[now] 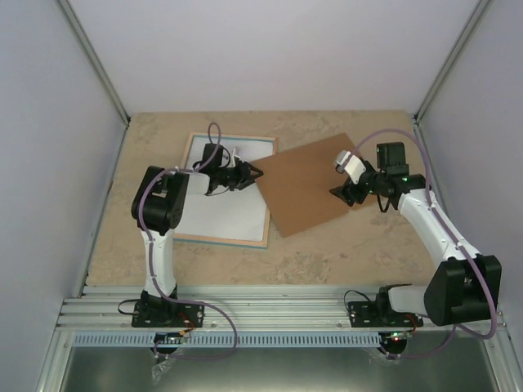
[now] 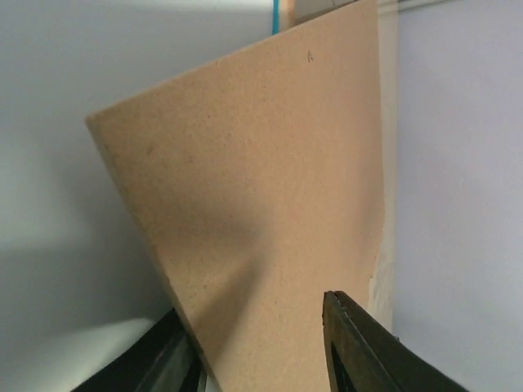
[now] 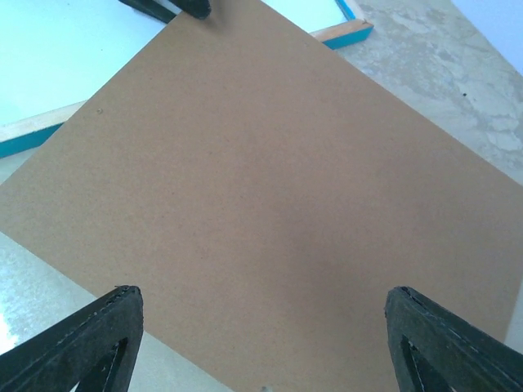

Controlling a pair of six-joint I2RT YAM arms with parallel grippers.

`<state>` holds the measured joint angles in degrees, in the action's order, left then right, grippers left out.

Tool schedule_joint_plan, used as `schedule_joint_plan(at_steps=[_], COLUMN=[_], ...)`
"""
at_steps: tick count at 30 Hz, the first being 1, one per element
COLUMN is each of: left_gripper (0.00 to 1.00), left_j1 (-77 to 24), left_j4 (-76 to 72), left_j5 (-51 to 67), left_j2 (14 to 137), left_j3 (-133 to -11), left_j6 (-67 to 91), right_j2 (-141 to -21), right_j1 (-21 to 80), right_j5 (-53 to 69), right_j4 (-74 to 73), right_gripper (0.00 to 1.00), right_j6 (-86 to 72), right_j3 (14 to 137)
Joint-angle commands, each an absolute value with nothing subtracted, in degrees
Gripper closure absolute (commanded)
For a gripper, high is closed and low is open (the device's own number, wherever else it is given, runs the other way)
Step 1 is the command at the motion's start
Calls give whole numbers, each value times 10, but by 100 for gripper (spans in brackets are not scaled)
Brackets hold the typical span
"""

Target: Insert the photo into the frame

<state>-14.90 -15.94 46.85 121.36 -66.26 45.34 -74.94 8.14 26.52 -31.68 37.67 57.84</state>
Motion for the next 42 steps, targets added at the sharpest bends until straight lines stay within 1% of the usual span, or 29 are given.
schedule_joint_plan(at_steps=[1, 2, 3, 4, 7, 12, 18, 22, 25, 27, 30, 34, 37, 39, 40, 42], left_gripper=[65, 70, 78, 83, 100, 100, 100, 100, 100, 100, 100, 100, 100, 100, 100, 100], left_j1=[-160, -160, -160, -160, -159, -144, -113, -104, -104, -104, -104, -104, -105, -105, -105, -105], left_j4=[-216, -224, -236, -253, -275, -264, -318, -329, -336, -337, -338, -356, -368, -366, -365, -364], left_j5=[495, 500, 508, 515, 537, 558, 582, 580, 574, 572, 571, 569, 567, 567, 567, 566], left_j2=[1232, 1232, 1228, 1223, 1186, 1135, 1098, 1076, 1060, 1053, 1049, 1044, 1041, 1037, 1034, 1031], left_j3=[-679, -677, -673, -668, -660, -683, -688, -685, -671, -664, -659, -644, -633, -627, -626, -624], left_j6=[499, 515, 538, 561, 613, 687, 799, 833, 852, 861, 865, 885, 893, 894, 894, 893], right_j2=[-728, -725, -724, -725, -714, -654, -609, -574, -525, -501, -513, -546, -568, -581, -588, -597], right_j1=[80, 79, 79, 79, 80, 94, 123, 137, 176, 212, 240, 263, 290, 300, 305, 308], right_j5=[272, 266, 258, 250, 249, 261, 246, 241, 214, 157, 83, 29, -4, -18, -23, -27], right_j4=[-304, -297, -288, -284, -272, -258, -313, -309, -241, -162, -60, 65, 152, 196, 214, 237], right_gripper=[18, 18, 19, 19, 19, 16, 15, 14, 11, 11, 11, 12, 14, 19, 24, 40], right_j6=[396, 397, 400, 401, 414, 453, 529, 566, 573, 583, 600, 629, 649, 661, 668, 687], right_j3=[558, 551, 546, 544, 536, 526, 555, 521, 445, 385, 342, 314, 294, 287, 284, 281])
